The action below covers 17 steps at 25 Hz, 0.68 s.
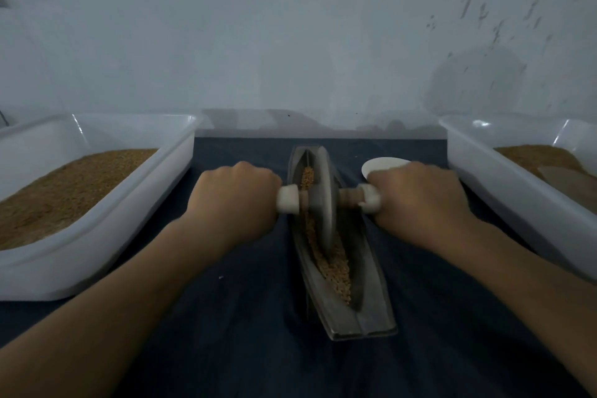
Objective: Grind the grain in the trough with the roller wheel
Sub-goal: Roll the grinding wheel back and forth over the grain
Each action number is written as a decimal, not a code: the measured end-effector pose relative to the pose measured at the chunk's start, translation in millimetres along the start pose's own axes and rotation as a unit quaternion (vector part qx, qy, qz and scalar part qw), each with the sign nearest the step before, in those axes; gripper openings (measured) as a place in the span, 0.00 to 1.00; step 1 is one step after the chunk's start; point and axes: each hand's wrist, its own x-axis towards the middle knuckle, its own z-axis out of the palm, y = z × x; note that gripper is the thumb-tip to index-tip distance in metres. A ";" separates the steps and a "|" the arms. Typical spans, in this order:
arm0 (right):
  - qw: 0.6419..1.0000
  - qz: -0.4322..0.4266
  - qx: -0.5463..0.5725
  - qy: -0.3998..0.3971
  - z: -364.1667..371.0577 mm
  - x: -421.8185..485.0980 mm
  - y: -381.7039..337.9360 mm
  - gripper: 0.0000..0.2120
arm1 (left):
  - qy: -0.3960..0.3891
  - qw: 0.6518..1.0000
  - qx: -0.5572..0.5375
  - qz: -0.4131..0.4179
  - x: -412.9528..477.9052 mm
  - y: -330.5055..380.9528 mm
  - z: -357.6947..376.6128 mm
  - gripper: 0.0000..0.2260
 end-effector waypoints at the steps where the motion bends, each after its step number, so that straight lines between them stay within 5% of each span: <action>1: 0.999 0.008 0.028 -0.020 4.1 15.4 -2.3 0.15 | -0.011 1.000 -0.009 -0.011 12.5 0.1 1.7 0.04; 6: 0.995 0.029 0.053 -0.083 9.7 45.8 -5.4 0.15 | -0.033 0.999 -0.012 -0.028 27.1 1.5 -0.1 0.03; 12: 0.998 -0.050 0.015 0.040 -9.7 -18.8 6.3 0.18 | 0.073 0.995 0.032 0.057 -34.5 1.9 -15.6 0.20; 17: 0.999 0.008 0.030 -0.026 6.2 19.4 -2.7 0.14 | 0.025 1.000 0.012 0.001 11.0 1.8 2.6 0.05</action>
